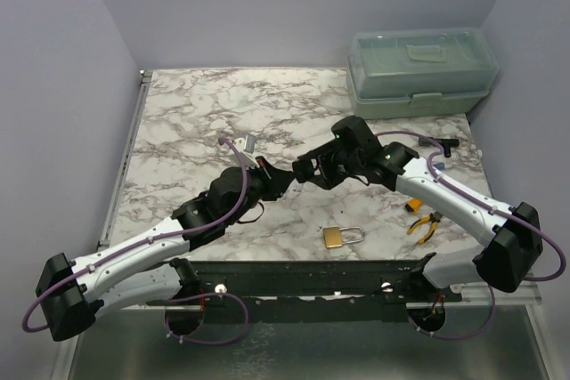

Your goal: Unlock with the key

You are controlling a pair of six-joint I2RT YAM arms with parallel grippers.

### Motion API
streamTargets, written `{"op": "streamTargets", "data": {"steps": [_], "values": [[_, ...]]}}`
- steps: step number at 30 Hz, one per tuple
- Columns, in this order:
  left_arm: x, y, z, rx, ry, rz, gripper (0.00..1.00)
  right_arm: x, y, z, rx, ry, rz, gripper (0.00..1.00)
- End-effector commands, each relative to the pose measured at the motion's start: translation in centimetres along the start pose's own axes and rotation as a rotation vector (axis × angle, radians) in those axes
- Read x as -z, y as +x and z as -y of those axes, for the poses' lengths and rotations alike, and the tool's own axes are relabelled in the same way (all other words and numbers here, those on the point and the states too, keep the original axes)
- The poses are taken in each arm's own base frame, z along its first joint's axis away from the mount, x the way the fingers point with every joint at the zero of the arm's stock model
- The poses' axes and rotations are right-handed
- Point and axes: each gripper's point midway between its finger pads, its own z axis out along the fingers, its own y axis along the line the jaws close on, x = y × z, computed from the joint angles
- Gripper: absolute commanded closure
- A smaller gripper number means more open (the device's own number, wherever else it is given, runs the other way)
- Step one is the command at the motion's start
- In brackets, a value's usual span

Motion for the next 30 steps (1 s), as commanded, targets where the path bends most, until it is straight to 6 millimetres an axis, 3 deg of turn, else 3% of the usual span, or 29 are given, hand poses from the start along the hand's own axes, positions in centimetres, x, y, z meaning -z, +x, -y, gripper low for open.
{"op": "streamTargets", "data": {"steps": [1, 30], "values": [[-0.2, 0.3, -0.1, 0.028, -0.013, 0.005, 1.0, 2.9, 3.3, -4.6, 0.0, -0.151, -0.125, 1.0], [-1.6, 0.1, 0.0, 0.034, -0.04, 0.018, 1.0, 3.4, 3.2, -5.0, -0.004, -0.166, -0.118, 1.0]]}}
